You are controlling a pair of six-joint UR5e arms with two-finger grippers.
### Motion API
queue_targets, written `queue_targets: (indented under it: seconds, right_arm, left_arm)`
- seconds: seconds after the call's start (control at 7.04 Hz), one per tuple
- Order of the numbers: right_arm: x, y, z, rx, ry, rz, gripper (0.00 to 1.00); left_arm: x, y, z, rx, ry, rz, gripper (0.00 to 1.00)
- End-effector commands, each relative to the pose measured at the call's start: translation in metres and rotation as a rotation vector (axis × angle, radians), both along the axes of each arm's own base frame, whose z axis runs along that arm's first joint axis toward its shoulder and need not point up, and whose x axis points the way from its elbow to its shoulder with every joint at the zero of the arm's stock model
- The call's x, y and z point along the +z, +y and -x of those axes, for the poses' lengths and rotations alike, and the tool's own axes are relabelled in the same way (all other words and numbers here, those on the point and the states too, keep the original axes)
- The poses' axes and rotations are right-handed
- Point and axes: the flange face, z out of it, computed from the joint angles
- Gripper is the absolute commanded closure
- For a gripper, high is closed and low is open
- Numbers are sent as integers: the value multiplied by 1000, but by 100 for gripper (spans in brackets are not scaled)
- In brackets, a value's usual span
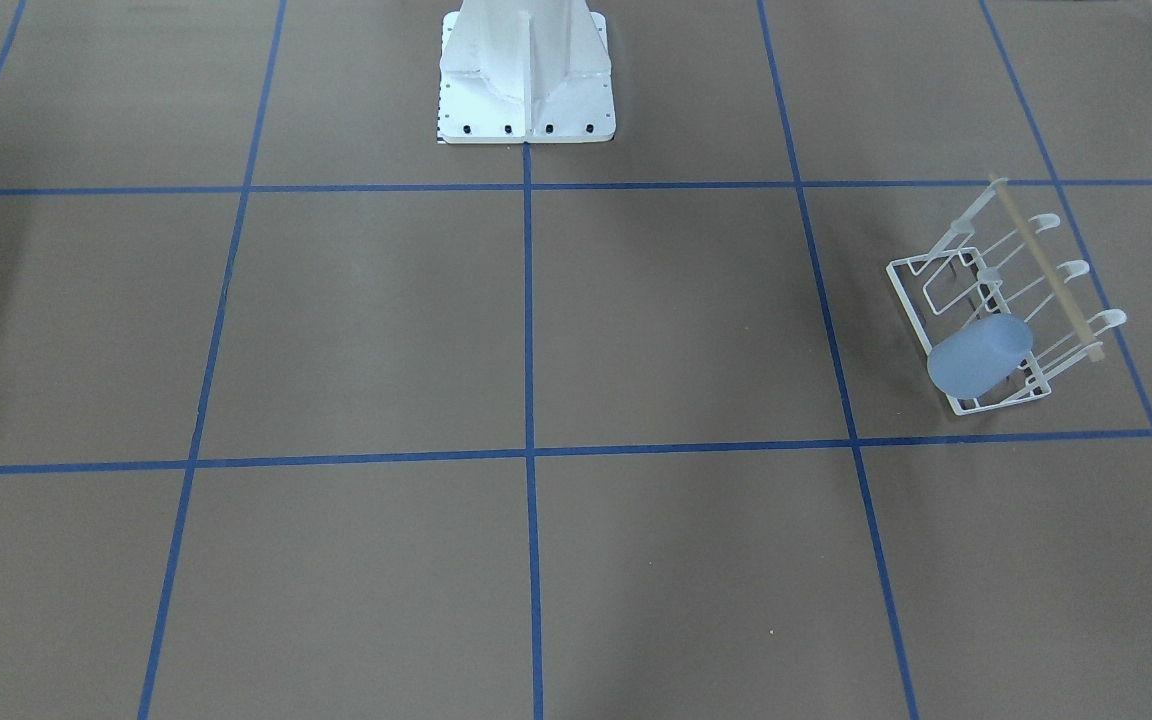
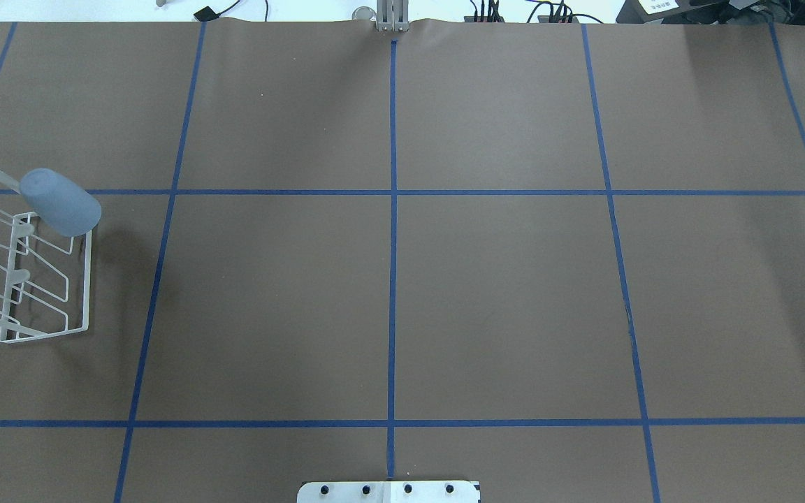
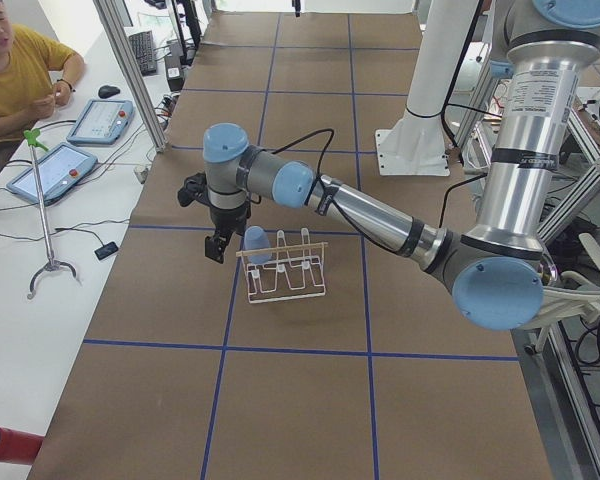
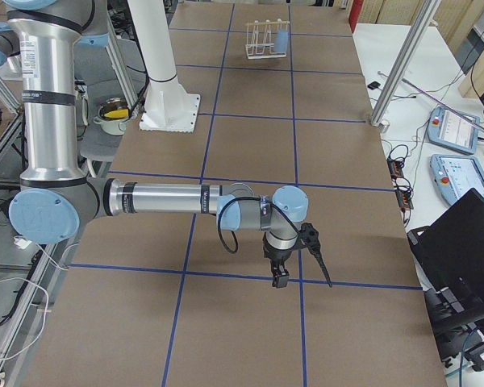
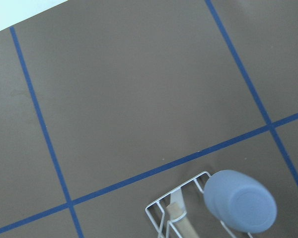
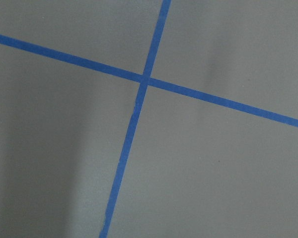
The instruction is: Hang cup on cup holder
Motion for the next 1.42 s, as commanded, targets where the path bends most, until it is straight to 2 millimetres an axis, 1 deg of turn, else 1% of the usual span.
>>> queue_targets:
  seconds: [0.0, 0.14, 0.28, 0.43, 0.57, 0.71, 1.28]
  right_arm:
    - [0, 3, -7, 15, -10, 2, 0]
    - [-1, 4, -12, 29, -40, 6, 0]
    - [0, 5, -13, 32, -47, 9, 0]
    - [2, 6, -13, 32, -45, 12, 0]
    - [0, 6, -13, 32, -47, 9, 0]
    - [1, 7, -13, 33, -46, 12, 0]
    - [-2, 7, -14, 36, -45, 6, 0]
  left_arm:
    - [84, 26, 41, 31, 15, 78, 1]
    - [99, 38, 41, 31, 21, 107, 1]
    - [104, 46, 42, 25, 23, 121, 1]
    - [116, 50, 41, 23, 21, 148, 1]
    - [116, 56, 42, 22, 13, 148, 1]
    - [125, 58, 41, 27, 11, 164, 1]
    - [126, 61, 41, 27, 11, 168, 1]
